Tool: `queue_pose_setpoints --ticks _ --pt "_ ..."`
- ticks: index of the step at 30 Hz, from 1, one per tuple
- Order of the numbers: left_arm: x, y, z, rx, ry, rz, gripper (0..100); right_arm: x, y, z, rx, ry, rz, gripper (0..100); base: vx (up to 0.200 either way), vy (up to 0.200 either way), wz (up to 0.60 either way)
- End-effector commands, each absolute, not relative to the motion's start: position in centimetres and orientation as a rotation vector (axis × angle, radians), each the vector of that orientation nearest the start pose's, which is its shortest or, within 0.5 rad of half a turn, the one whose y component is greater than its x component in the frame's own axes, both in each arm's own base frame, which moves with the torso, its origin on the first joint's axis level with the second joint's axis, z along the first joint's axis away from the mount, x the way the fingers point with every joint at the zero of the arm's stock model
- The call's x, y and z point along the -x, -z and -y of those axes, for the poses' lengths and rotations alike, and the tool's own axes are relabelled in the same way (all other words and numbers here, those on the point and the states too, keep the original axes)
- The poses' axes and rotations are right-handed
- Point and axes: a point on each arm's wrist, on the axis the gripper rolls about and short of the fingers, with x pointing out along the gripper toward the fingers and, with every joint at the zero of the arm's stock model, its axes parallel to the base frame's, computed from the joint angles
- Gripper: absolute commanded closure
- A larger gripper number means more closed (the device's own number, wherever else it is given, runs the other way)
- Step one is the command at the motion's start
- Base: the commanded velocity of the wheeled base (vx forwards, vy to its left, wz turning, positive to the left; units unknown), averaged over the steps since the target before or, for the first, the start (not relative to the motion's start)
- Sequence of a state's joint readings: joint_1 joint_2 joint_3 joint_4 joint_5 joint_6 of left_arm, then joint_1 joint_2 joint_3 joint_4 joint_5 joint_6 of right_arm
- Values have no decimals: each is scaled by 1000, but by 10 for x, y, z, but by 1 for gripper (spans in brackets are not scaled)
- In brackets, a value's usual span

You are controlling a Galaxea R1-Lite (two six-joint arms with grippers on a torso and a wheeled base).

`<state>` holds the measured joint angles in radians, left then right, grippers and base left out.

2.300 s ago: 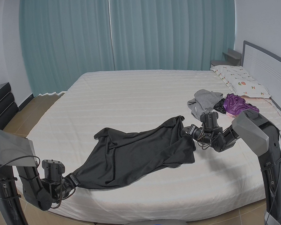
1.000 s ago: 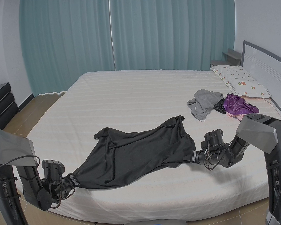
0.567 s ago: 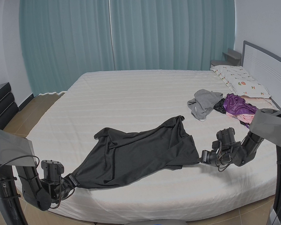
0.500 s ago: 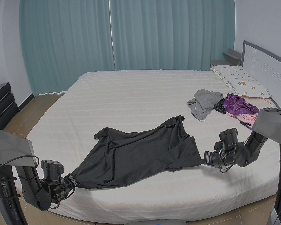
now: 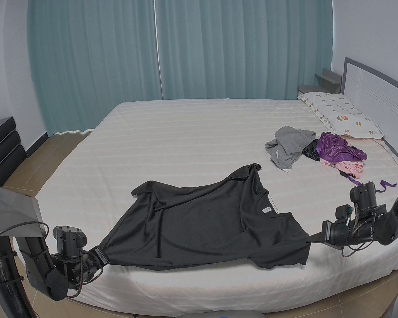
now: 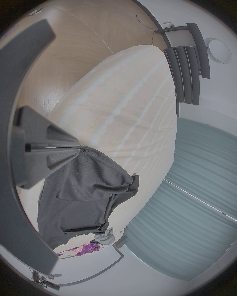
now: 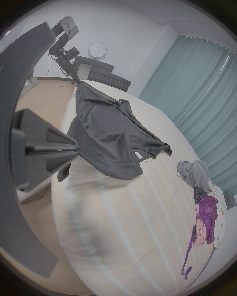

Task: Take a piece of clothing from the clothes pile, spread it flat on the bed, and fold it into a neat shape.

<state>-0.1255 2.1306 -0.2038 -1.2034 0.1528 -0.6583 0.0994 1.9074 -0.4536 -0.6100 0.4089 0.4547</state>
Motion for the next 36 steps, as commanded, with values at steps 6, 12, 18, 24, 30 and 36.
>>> queue_pose_setpoints --ticks 6,12,18,24,30,36 --pt "-239 -4 28 526 -249 -662 100 -229 -61 -28 -560 -271 -984 100 0 0 0" --pt "-237 -3 31 517 -242 -678 100 -230 -25 -29 -507 -256 -1125 100 0 0 0" --pt "-235 -1 32 499 -232 -693 100 -244 4 -28 -427 -234 -1171 100 0 0 0" --pt "-235 1 32 495 -232 -698 100 -271 21 -30 -434 -243 -1090 0 0 0 0" --pt "-235 0 32 496 -232 -696 100 -286 36 -32 -449 -235 -1043 0 0 0 0" --pt "-235 1 32 492 -232 -699 100 -293 43 -34 -441 -191 -995 0 0 0 0"
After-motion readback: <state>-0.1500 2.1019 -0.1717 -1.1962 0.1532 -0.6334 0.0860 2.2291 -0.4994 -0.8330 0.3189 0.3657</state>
